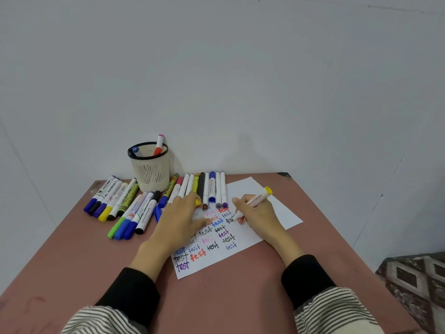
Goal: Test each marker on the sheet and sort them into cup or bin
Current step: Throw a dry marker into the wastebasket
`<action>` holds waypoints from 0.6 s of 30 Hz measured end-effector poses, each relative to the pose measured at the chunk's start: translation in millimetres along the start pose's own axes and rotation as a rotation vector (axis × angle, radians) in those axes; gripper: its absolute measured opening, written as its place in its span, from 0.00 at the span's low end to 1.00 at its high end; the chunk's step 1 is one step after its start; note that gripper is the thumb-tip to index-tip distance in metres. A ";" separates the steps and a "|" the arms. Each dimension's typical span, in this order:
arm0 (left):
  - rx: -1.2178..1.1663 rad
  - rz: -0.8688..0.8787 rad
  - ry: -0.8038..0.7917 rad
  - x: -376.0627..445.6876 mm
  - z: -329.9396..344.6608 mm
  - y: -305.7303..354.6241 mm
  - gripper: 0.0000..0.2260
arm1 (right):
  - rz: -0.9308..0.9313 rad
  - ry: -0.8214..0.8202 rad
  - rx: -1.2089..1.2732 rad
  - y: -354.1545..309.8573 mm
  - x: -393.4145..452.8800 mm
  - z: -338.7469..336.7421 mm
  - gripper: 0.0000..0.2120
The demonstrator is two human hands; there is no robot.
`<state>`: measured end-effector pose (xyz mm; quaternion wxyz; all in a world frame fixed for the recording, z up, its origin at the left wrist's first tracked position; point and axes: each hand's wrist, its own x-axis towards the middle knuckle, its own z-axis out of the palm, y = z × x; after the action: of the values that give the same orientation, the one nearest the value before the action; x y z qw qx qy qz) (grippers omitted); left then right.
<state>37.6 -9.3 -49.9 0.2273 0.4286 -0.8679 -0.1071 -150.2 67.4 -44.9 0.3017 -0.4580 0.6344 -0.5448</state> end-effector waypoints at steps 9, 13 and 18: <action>-0.036 0.002 -0.046 0.2 -1.9 -0.6 0.18 | -0.055 0.003 -0.091 -1.8 -0.8 5.8 0.18; -0.100 0.012 -0.106 -0.9 -1.0 -1.3 0.15 | -0.041 -0.036 -0.112 1.3 0.1 8.6 0.15; -0.146 -0.004 -0.151 -0.8 0.9 -1.8 0.12 | -0.042 -0.051 -0.124 2.5 -2.4 10.1 0.14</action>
<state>38.8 -9.8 -51.6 0.1918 0.4034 -0.8714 -0.2026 -140.9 65.3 -49.8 0.2773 -0.5027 0.6492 -0.4989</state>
